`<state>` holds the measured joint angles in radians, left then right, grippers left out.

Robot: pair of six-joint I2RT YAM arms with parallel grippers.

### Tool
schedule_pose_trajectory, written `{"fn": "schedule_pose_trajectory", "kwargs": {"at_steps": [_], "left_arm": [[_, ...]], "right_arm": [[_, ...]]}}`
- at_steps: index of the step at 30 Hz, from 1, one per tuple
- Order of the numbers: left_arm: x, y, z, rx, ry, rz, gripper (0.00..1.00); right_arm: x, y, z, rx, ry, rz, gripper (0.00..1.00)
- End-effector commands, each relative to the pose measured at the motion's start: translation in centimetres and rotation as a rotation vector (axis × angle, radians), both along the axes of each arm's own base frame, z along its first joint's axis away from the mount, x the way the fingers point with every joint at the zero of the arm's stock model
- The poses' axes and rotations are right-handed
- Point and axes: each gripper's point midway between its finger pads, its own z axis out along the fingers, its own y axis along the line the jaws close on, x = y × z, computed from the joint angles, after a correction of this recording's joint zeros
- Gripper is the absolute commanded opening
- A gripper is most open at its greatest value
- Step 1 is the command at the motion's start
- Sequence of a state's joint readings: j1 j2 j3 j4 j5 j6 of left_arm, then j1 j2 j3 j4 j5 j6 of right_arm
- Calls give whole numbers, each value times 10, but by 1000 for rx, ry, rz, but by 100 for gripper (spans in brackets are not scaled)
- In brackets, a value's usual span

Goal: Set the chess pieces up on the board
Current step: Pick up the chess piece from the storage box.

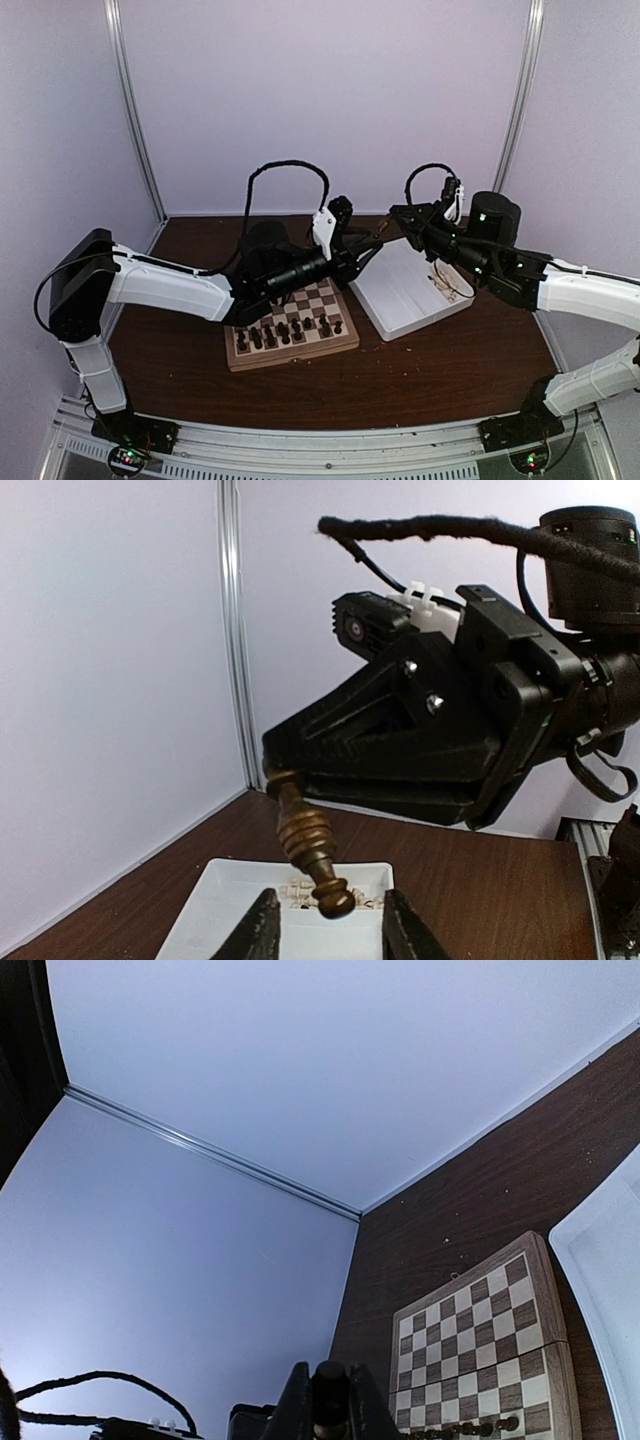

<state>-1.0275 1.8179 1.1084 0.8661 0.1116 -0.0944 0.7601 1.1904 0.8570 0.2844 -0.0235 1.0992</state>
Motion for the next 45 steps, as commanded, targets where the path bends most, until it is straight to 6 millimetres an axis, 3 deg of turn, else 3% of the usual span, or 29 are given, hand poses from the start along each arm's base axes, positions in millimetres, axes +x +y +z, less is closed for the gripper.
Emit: {"fn": "schedule_pose_trajectory", "kwargs": {"at_steps": [1, 21, 35, 41, 45], "left_arm": [[0, 2, 18, -53, -52, 14, 34], [6, 10, 19, -48, -40, 69, 0], [4, 19, 11, -22, -16, 81, 0], [10, 24, -15, 108, 129, 124, 0], [0, 36, -35, 250, 302, 115, 0]], "right_arm": [[0, 2, 2, 8, -14, -7, 4], [-1, -3, 4, -17, -30, -34, 4], [-1, -17, -2, -90, -40, -91, 5], [-5, -33, -10, -276, -70, -119, 5], [-15, -56, -23, -473, -128, -140, 5]]}}
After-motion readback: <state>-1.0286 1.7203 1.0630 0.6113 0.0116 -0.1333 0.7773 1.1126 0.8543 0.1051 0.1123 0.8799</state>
